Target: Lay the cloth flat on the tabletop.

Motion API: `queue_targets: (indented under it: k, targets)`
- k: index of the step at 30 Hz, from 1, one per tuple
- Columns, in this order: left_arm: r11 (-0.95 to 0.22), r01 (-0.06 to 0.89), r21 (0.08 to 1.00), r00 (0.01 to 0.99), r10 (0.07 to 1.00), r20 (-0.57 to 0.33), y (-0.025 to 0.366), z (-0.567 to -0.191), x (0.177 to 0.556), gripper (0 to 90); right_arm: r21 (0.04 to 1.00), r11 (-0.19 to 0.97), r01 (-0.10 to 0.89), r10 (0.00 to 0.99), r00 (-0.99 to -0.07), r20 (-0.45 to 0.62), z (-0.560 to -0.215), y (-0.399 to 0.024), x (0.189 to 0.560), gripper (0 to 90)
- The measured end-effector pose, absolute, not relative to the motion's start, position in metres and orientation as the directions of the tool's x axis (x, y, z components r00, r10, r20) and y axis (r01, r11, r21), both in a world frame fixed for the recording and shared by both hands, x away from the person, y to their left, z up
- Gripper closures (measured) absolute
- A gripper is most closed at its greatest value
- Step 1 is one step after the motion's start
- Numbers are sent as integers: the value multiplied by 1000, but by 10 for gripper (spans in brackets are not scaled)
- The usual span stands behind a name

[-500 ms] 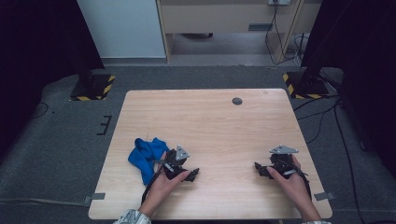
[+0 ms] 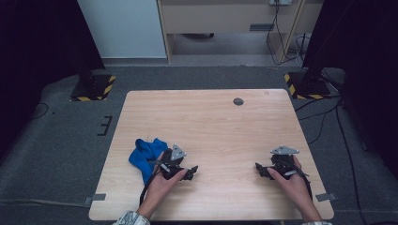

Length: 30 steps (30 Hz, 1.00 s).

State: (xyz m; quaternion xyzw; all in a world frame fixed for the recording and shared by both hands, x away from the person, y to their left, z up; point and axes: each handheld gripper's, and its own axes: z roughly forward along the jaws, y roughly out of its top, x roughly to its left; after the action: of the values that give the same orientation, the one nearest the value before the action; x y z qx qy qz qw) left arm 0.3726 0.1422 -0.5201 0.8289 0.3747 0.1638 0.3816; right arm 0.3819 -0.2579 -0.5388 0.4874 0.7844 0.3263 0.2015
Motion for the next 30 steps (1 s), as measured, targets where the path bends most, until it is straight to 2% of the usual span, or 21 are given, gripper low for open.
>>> queue_targets:
  k: [9, 11, 13, 30]
  targets:
    - [-365, 467, 805, 614, 790, 1, 185, -488, 359, 82, 705, 306, 640, 900, -436, 5, -539, -256, 382, 23]
    - [-336, 476, 813, 586, 810, -8, 200, -482, 359, 82, 705, 307, 639, 900, -437, 4, -539, -256, 382, 23]
    - [-331, 478, 814, 542, 840, 24, 211, -479, 361, 81, 706, 306, 639, 900, -436, 4, -539, -256, 382, 24]
    - [-194, 550, 812, 374, 927, -32, 296, -491, 362, 78, 705, 306, 640, 900, -436, 5, -539, -256, 382, 23]
